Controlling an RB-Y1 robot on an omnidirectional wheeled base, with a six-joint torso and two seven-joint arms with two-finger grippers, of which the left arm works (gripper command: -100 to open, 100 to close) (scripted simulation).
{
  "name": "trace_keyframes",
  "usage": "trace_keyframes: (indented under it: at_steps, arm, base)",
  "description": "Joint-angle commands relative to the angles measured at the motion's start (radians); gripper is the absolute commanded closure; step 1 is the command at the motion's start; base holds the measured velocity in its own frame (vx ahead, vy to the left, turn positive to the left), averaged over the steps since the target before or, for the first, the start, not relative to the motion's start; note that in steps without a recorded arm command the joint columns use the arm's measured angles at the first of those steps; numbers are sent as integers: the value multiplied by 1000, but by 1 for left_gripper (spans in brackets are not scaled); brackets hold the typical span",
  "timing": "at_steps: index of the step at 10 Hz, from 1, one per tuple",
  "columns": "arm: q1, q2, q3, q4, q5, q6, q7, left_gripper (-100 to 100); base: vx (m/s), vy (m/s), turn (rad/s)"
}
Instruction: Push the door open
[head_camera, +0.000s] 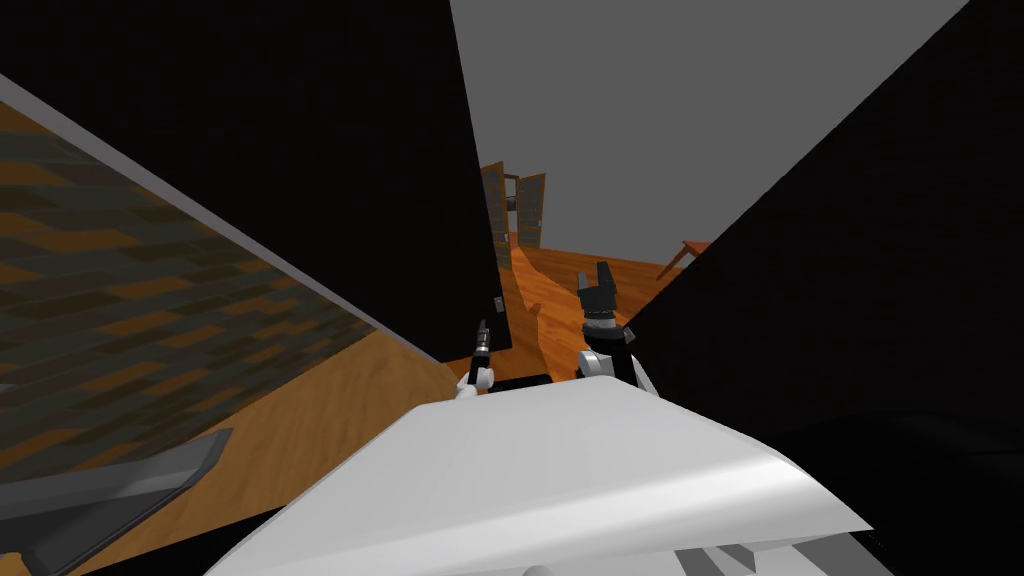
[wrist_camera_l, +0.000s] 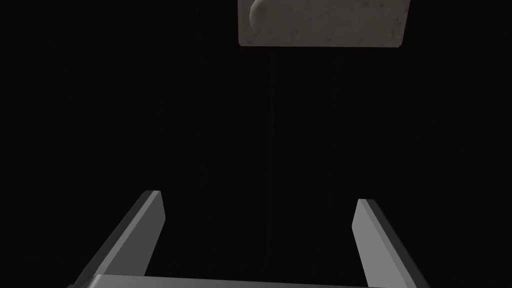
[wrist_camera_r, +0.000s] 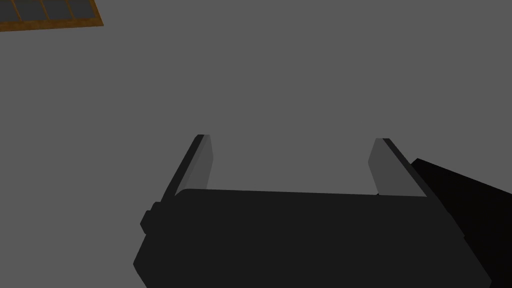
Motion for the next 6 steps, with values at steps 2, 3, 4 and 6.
trace_keyframes:
  at_steps: [2, 3, 4, 6]
  arm:
    - [-24, -13, -9, 23, 48, 0, -32, -100]
    - [-42, -23, -14, 43, 78, -3, -50, -100]
    - [-49, -28, -16, 50, 89, -4, -56, -100]
    - [-55, -31, -18, 56, 99, -5, -60, -100]
  base:
    - [-87, -32, -32]
    - [-96, -69, -64]
    - [-96, -75, -36]
    - [-81, -94, -25]
